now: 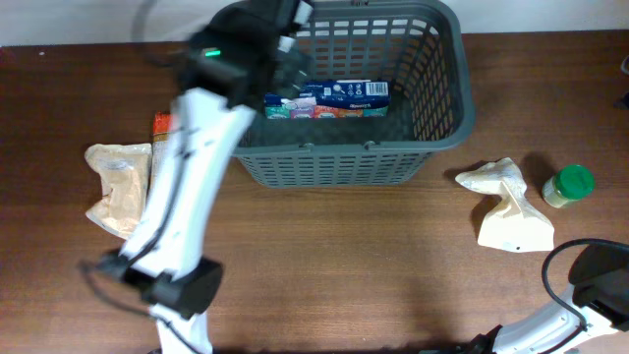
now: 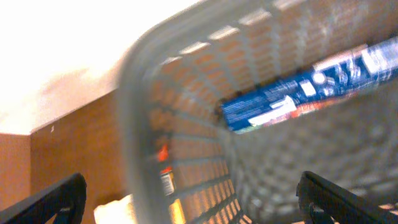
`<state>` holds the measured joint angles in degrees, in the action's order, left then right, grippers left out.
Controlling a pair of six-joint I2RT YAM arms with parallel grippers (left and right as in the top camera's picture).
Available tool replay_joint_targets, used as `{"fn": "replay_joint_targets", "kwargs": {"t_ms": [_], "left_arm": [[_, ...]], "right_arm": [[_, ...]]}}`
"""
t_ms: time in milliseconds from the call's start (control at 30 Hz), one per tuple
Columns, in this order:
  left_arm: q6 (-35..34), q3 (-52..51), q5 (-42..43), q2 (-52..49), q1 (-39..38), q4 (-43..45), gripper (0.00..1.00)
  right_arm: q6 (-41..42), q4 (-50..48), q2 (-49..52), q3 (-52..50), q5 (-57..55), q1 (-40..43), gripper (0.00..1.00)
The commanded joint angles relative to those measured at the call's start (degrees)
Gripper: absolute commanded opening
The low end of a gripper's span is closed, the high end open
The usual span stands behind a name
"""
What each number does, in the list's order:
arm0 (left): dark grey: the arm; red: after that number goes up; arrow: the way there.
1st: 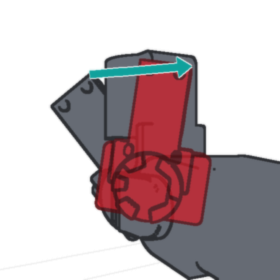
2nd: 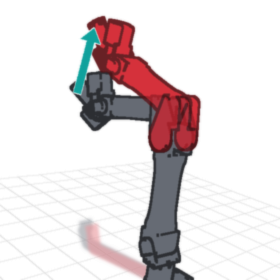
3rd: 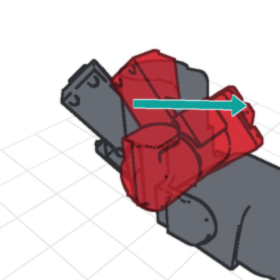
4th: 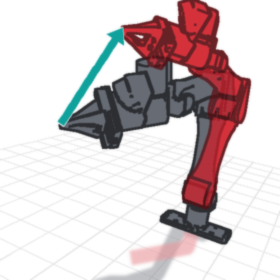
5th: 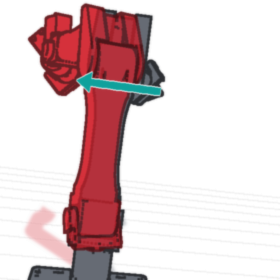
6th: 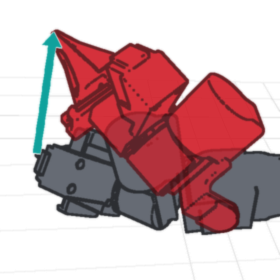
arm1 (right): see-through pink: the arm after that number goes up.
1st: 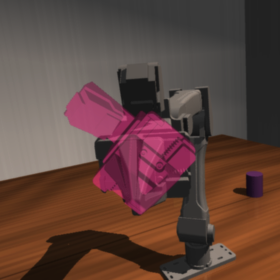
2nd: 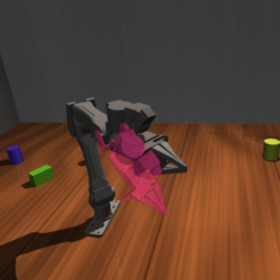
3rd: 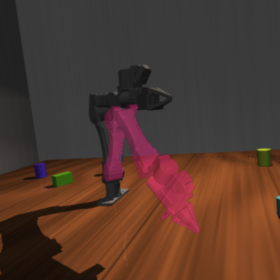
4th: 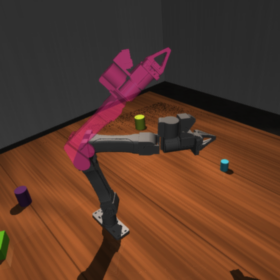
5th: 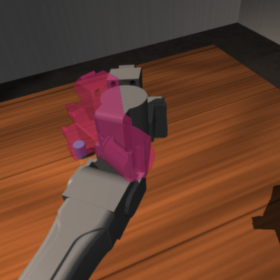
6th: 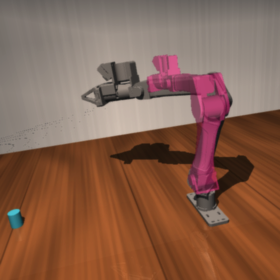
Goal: Pack container
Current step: 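Carry the blue box into the basket and release it, then grasp the orange spaghetti pack with the left gripper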
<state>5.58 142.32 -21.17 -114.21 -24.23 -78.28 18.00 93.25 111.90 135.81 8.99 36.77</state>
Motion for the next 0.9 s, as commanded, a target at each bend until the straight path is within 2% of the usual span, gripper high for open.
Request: {"fn": "replay_joint_targets", "kwargs": {"t_ms": [0, 233, 433, 533, 667, 867], "left_arm": [[-7.82, 1.05, 5.40, 7.23, 6.95, -2.45, 0.99], [-13.55, -0.42, 9.03, 6.29, 23.50, -14.01, 1.00], [-12.07, -10.32, 13.00, 2.47, 32.70, -15.08, 1.00], [-5.42, -19.93, 16.06, -1.01, 34.14, -12.33, 1.00], [-4.00, -30.84, 16.02, -5.38, 33.53, -5.07, 0.98], [-4.00, -38.77, 15.98, -9.51, 33.57, 4.00, 0.98]], "right_arm": [[0.07, -0.02, -0.57, -0.15, -0.68, 0.00, 0.99], [0.07, -0.02, -0.57, -0.15, -0.68, 0.00, 0.99], [0.07, -0.02, -0.57, -0.15, -0.68, 0.00, 0.99], [0.07, -0.02, -0.57, -0.15, -0.68, 0.00, 0.99], [0.07, -0.02, -0.57, -0.15, -0.68, 0.00, 0.99], [0.07, -0.02, -0.57, -0.15, -0.68, 0.00, 0.99]]}}
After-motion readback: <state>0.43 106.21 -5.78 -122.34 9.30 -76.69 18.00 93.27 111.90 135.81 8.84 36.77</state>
